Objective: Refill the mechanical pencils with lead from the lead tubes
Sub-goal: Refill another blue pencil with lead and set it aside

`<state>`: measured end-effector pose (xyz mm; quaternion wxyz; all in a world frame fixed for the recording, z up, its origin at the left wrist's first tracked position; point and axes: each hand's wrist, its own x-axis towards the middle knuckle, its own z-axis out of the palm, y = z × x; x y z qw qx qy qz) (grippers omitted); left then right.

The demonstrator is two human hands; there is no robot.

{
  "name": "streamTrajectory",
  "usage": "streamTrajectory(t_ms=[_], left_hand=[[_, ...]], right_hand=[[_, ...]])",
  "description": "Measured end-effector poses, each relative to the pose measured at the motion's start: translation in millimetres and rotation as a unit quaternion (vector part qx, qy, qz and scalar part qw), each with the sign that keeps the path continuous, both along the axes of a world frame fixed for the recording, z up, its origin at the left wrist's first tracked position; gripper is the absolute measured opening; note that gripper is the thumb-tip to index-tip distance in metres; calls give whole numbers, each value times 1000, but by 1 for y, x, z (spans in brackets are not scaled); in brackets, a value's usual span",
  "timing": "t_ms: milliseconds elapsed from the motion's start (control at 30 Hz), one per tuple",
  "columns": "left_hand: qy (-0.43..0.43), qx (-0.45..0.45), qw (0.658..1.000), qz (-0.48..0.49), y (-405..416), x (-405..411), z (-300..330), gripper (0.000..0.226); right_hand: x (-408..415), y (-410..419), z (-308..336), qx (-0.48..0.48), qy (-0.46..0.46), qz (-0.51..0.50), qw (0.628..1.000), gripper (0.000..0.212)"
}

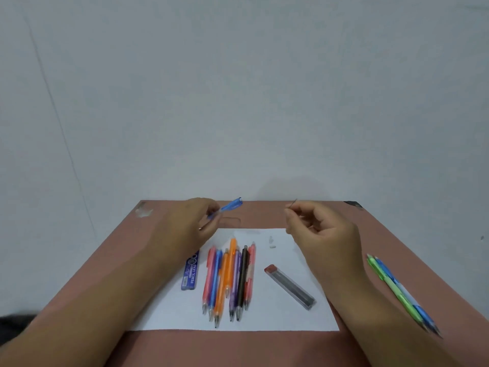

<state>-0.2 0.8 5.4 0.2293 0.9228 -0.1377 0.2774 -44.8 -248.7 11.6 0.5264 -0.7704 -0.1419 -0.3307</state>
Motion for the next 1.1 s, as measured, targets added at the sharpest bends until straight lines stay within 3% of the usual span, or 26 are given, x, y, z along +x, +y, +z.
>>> streamTrajectory(t_ms=[100, 233, 433, 633, 1100], left_hand=[[-56, -67, 996, -18, 3, -2, -4, 20], [-95, -71, 992, -51, 4, 2, -8, 21], [-85, -111, 986, -87, 3, 9, -10, 16], [-68, -131, 985, -89, 4, 8, -10, 16], [-113, -116, 981, -105, 0, 8, -8, 12]], right_hand=[[-10, 7, 6, 40, 12, 35, 999, 9], [-12, 24, 22, 83, 26, 87, 992, 7], [0, 53, 56, 118, 1, 194, 974, 5], [-1, 74, 41, 135, -25, 256, 957, 9], [-3, 76, 18, 61, -83, 207, 973, 11]])
